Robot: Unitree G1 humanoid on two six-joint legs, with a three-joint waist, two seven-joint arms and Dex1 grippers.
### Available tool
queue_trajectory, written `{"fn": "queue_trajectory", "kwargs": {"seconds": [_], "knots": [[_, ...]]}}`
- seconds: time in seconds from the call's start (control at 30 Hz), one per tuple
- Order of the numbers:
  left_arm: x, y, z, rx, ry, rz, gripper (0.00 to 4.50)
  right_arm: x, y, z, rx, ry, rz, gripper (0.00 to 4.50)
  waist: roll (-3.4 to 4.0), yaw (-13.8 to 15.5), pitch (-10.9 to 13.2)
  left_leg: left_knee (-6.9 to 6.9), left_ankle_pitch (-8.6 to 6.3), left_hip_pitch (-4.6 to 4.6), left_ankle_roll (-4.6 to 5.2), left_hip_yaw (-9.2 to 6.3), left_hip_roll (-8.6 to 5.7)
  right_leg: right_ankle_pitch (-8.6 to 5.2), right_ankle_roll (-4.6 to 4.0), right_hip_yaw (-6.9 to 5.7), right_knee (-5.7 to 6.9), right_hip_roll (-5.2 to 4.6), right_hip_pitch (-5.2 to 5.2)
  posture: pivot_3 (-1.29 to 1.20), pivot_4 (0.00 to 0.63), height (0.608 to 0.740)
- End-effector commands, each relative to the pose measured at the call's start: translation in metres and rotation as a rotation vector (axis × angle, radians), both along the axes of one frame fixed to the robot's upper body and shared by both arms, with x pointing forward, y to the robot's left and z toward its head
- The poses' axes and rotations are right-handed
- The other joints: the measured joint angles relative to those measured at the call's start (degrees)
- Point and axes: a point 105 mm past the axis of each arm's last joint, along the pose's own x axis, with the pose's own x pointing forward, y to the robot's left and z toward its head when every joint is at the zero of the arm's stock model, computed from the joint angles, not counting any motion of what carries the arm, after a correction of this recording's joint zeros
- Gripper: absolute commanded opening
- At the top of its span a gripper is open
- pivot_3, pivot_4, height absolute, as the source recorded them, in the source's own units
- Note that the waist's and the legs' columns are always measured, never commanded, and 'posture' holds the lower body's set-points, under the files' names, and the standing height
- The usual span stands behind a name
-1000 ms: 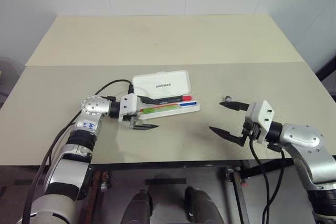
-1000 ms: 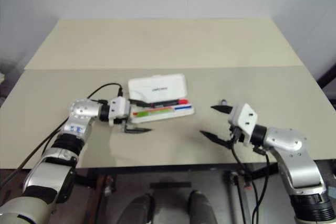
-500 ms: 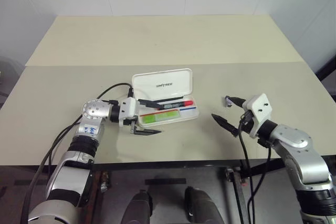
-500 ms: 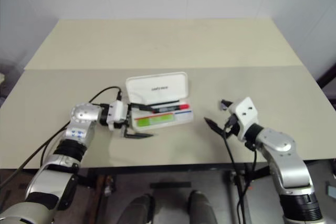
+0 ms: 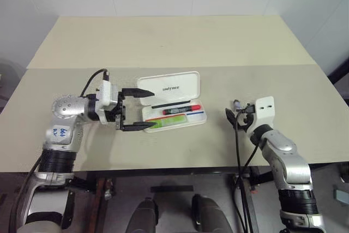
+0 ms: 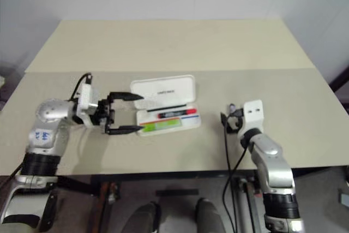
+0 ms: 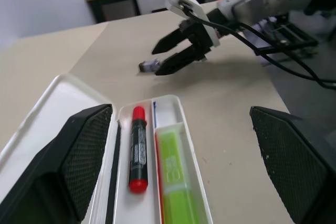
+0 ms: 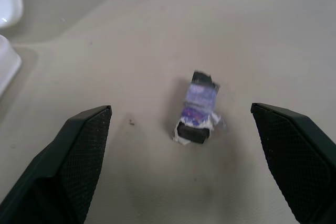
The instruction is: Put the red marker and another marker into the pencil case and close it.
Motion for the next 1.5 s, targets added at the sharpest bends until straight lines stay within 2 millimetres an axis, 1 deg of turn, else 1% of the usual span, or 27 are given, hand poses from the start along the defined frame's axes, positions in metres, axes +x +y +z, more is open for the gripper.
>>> {"fn": "queue_trajectory", "kwargs": {"seconds": [0.03, 0.07, 0.17, 0.2, 0.27, 0.3, 0.37, 0.47, 0.5, 0.6, 0.63, 0.7, 0.73, 0.8, 0.83, 0.87, 0.9, 0.93, 0.97, 1.1, 1.23, 1.4, 1.5], "knots": [[-0.005, 0.007, 0.014, -0.013, -0.033, 0.033, 4.48, 0.005, -0.002, 0.007, 0.001, -0.036, -0.026, 4.5, 0.01, 0.04, 0.01, 0.0, 0.0, 0.0, 0.0, 0.0, 0.0, 0.0, -0.01, 0.0, 0.0, 0.0, 0.0, 0.0, 0.15, 0.74], [-0.005, 0.01, 0.014, -0.009, -0.035, 0.051, 4.48, 0.008, -0.003, 0.003, 0.001, -0.027, -0.041, 4.5, 0.01, -0.01, 0.01, 0.0, 0.0, 0.0, 0.0, 0.0, 0.0, -0.01, -0.01, -0.01, 0.01, 0.0, 0.0, 0.0, 0.15, 0.74], [-0.006, 0.015, 0.014, -0.008, -0.039, 0.087, 4.5, 0.019, -0.002, -0.012, 0.03, 0.007, -0.076, 3.87, 0.0, -0.58, 0.0, 0.02, 0.0, 0.03, 0.0, 0.05, -0.01, -0.01, -0.01, 0.03, 0.04, 0.0, 0.01, 0.0, 0.15, 0.74], [-0.007, 0.014, 0.014, -0.009, -0.039, 0.088, 4.5, 0.021, -0.002, -0.014, 0.034, 0.01, -0.08, 3.49, -0.02, -0.9, -0.01, 0.03, 0.01, 0.06, 0.0, 0.06, -0.01, 0.0, -0.01, 0.05, 0.07, 0.0, 0.02, 0.0, 0.15, 0.74], [-0.008, 0.013, 0.014, -0.009, -0.039, 0.091, 4.5, 0.024, 0.0, -0.014, 0.038, 0.006, -0.08, 2.88, -0.02, -1.2, -0.01, 0.05, 0.03, 0.13, -0.02, 0.06, -0.01, 0.0, -0.01, 0.06, 0.12, 0.0, 0.08, 0.0, 0.15, 0.74], [-0.008, 0.013, 0.014, -0.01, -0.039, 0.094, 4.5, 0.025, 0.001, -0.014, 0.035, 0.003, -0.079, 2.47, -0.02, -1.19, -0.01, 0.06, 0.06, 0.13, -0.01, 0.05, -0.01, 0.01, -0.02, 0.06, 0.13, -0.01, 0.08, 0.0, 0.15, 0.74], [-0.009, 0.013, 0.013, -0.01, -0.037, 0.099, 4.5, 0.026, 0.001, -0.014, 0.035, 0.001, -0.077, 1.84, -0.02, -1.14, -0.01, 0.06, 0.09, 0.14, -0.01, 0.03, -0.02, 0.02, -0.02, 0.06, 0.16, -0.01, 0.09, 0.0, 0.15, 0.74], [-0.01, 0.012, 0.011, -0.007, -0.034, 0.101, 4.5, 0.025, 0.001, -0.014, 0.026, 0.0, -0.066, 0.71, -0.02, -1.09, -0.01, 0.06, 0.12, 0.14, -0.02, -0.01, -0.03, 0.01, -0.03, 0.06, 0.19, -0.02, 0.09, 0.0, 0.15, 0.74], [-0.01, 0.011, 0.01, -0.006, -0.034, 0.101, 4.5, 0.025, 0.002, -0.013, 0.023, -0.001, -0.06, 0.45, -0.02, -1.09, -0.01, 0.06, 0.12, 0.14, -0.02, -0.01, -0.03, 0.01, -0.03, 0.06, 0.19, -0.03, 0.09, 0.0, 0.15, 0.74], [-0.009, 0.012, 0.009, -0.002, -0.031, 0.103, 4.5, 0.024, 0.016, 0.003, 0.005, -0.066, 0.083, 0.41, -0.02, -1.13, -0.01, 0.04, 0.12, 0.12, -0.02, 0.0, -0.05, 0.01, -0.02, 0.07, 0.15, -0.05, 0.08, 0.0, 0.15, 0.74], [-0.009, 0.013, 0.008, 0.002, -0.029, 0.103, 4.5, 0.021, 0.026, 0.012, -0.02, -0.097, 0.185, 0.41, -0.01, -1.17, 0.0, 0.02, 0.12, 0.12, -0.02, 0.01, -0.05, 0.01, -0.02, 0.07, 0.14, -0.05, 0.07, 0.0, 0.15, 0.74], [-0.009, 0.015, 0.007, 0.008, -0.027, 0.104, 4.5, 0.015, 0.04, 0.025, -0.086, -0.143, 0.345, 0.41, -0.01, -1.22, 0.0, -0.05, 0.11, 0.1, -0.02, 0.03, -0.04, 0.01, -0.02, 0.06, 0.11, -0.04, 0.02, 0.0, 0.15, 0.74], [-0.008, 0.015, 0.006, 0.01, -0.025, 0.104, 4.5, 0.012, 0.045, 0.03, -0.119, -0.161, 0.408, 0.41, 0.0, -1.24, 0.01, -0.08, 0.11, 0.1, -0.02, 0.03, -0.03, 0.0, -0.02, 0.05, 0.1, -0.03, 0.01, 0.0, 0.15, 0.74], [-0.008, 0.016, 0.006, 0.011, -0.024, 0.105, 4.5, 0.01, 0.047, 0.033, -0.148, -0.175, 0.458, 0.41, 0.01, -1.44, 0.01, -0.16, 0.1, 0.1, -0.02, 0.06, -0.02, -0.02, -0.02, 0.06, 0.08, 0.0, -0.03, 0.0, 0.15, 0.74], [-0.007, 0.021, 0.001, 0.018, -0.012, 0.116, 4.5, 0.003, 0.061, 0.048, -0.195, -0.209, 0.64, 0.41, 0.03, -1.51, 0.04, -0.18, 0.1, 0.1, -0.02, 0.07, -0.01, -0.02, -0.02, 0.06, 0.08, 0.01, -0.05, 0.0, 0.15, 0.74], [-0.007, 0.024, -0.002, 0.023, -0.002, 0.124, 4.5, -0.004, 0.07, 0.057, -0.236, -0.23, 0.777, 0.41, 0.14, -1.62, 0.11, -0.19, 0.1, 0.1, -0.03, 0.11, 0.0, -0.02, -0.02, 0.07, 0.08, 0.02, -0.08, 0.0, 0.15, 0.74], [-0.006, 0.027, -0.004, 0.026, 0.004, 0.129, 4.5, -0.009, 0.075, 0.063, -0.267, -0.24, 0.869, 0.41, 0.23, -1.71, 0.17, -0.17, 0.1, 0.08, -0.03, 0.17, -0.01, -0.01, 0.0, 0.12, 0.09, 0.02, -0.11, 0.0, 0.15, 0.74], [-0.006, 0.028, -0.005, 0.028, 0.007, 0.131, 4.5, -0.011, 0.077, 0.066, -0.284, -0.244, 0.92, 0.41, 0.25, -1.73, 0.19, -0.15, 0.1, 0.08, -0.03, 0.2, -0.01, -0.01, 0.01, 0.14, 0.1, 0.02, -0.11, 0.0, 0.15, 0.74], [-0.005, 0.028, -0.005, 0.028, 0.006, 0.13, 4.5, -0.011, 0.076, 0.066, -0.285, -0.243, 0.929, 0.41, 0.25, -1.68, 0.18, -0.14, 0.1, 0.1, -0.03, 0.19, 0.0, -0.01, 0.01, 0.13, 0.12, 0.03, -0.1, 0.0, 0.15, 0.74], [-0.006, 0.033, -0.021, 0.056, 0.038, 0.138, 4.5, -0.003, 0.089, 0.065, -0.336, -0.211, 1.079, 0.41, 0.19, -1.44, 0.15, -0.12, 0.08, 0.11, -0.05, 0.1, 0.05, -0.03, -0.03, 0.07, 0.12, 0.08, -0.07, 0.0, 0.15, 0.74], [-0.007, 0.031, -0.027, 0.068, 0.044, 0.131, 4.5, 0.0, 0.104, 0.057, -0.358, -0.178, 1.214, 0.41, 0.2, -1.38, 0.17, -0.12, 0.08, 0.07, -0.06, 0.12, 0.05, -0.03, -0.03, 0.07, 0.09, 0.05, -0.09, 0.0, 0.15, 0.74], [-0.009, 0.032, -0.027, 0.071, 0.039, 0.139, 4.5, 0.005, 0.109, 0.046, -0.378, -0.135, 1.277, 0.41, 0.2, -1.24, 0.17, -0.15, 0.06, 0.04, -0.1, 0.1, 0.03, -0.03, -0.03, 0.05, 0.04, 0.0, -0.11, 0.0, 0.15, 0.74], [-0.01, 0.033, -0.027, 0.071, 0.036, 0.145, 4.5, 0.01, 0.111, 0.044, -0.387, -0.135, 1.283, 0.41, 0.21, -1.3, 0.17, -0.16, 0.05, 0.02, -0.1, 0.1, 0.03, -0.02, -0.03, 0.05, -0.02, -0.02, -0.11, 0.0, 0.15, 0.74]]}}
